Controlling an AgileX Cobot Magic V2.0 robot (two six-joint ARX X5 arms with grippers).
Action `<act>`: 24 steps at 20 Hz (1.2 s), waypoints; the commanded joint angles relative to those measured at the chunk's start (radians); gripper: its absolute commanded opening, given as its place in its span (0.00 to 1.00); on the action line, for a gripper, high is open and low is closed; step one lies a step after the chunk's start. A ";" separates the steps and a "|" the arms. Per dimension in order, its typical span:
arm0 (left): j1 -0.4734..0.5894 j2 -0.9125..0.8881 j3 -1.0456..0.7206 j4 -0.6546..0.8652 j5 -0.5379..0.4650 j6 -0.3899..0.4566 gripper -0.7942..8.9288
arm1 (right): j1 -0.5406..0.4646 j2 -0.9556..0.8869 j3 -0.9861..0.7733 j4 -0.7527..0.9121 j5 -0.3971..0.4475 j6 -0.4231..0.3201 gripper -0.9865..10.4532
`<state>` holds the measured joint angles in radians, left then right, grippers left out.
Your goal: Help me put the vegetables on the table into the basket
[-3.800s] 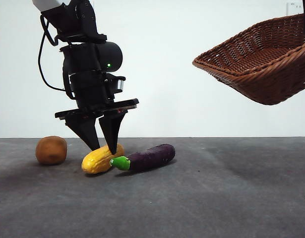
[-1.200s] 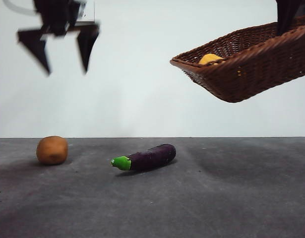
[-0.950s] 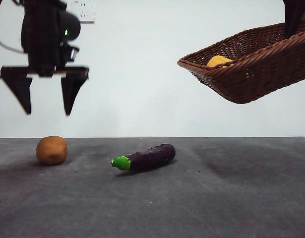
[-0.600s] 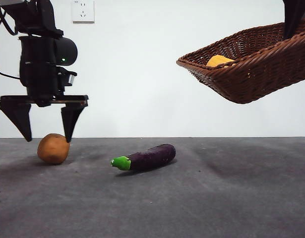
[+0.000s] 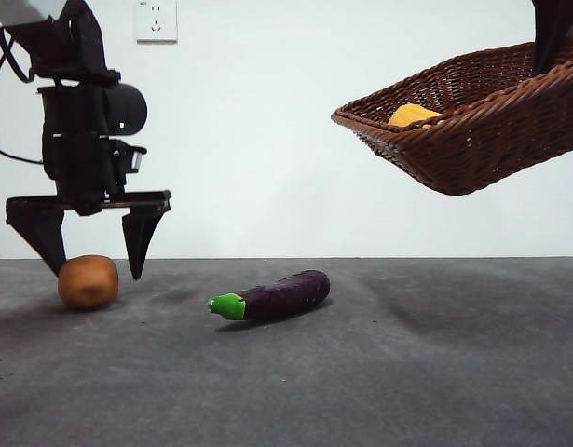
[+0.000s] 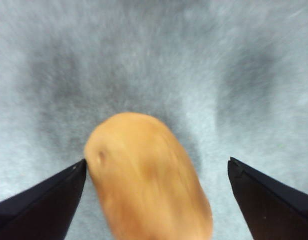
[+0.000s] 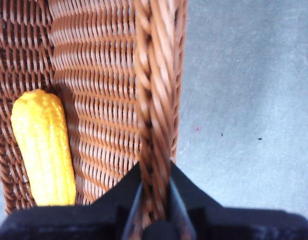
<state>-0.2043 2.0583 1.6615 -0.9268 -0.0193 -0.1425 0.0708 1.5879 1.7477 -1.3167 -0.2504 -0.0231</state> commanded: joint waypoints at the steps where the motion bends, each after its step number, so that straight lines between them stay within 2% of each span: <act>1: 0.000 0.022 -0.008 -0.007 0.003 -0.013 0.56 | 0.000 -0.001 -0.003 0.006 -0.010 -0.006 0.08; 3: 0.000 0.023 -0.008 -0.014 0.001 -0.014 0.51 | 0.000 -0.001 -0.003 0.006 -0.011 -0.006 0.08; 8: -0.005 0.035 -0.008 -0.021 0.014 0.018 0.10 | 0.000 -0.001 -0.003 0.005 -0.011 -0.006 0.08; 9: -0.007 0.035 -0.008 -0.013 0.024 0.027 0.07 | 0.000 -0.001 -0.003 0.005 -0.011 -0.006 0.08; 11: -0.011 0.022 -0.004 -0.006 0.050 0.049 0.07 | 0.000 -0.001 -0.003 0.005 -0.010 -0.006 0.08; 14: -0.011 -0.026 0.058 -0.053 0.164 0.057 0.07 | 0.000 -0.001 -0.003 0.009 -0.009 -0.003 0.08; 17: -0.031 -0.126 0.125 -0.039 0.366 0.060 0.07 | 0.002 -0.001 -0.003 0.019 -0.007 0.027 0.08; 18: -0.049 -0.170 0.128 -0.003 0.453 0.060 0.07 | 0.002 -0.001 -0.003 0.023 -0.007 0.040 0.08; 20: -0.100 -0.243 0.128 0.050 0.565 0.061 0.07 | 0.008 0.000 -0.003 0.026 -0.007 0.052 0.08; 24: -0.267 -0.316 0.128 0.155 0.587 0.076 0.07 | 0.029 0.000 -0.003 0.000 -0.001 0.084 0.08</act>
<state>-0.4576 1.7351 1.8015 -0.7822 0.5640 -0.0860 0.0952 1.5879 1.7477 -1.3231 -0.2432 0.0391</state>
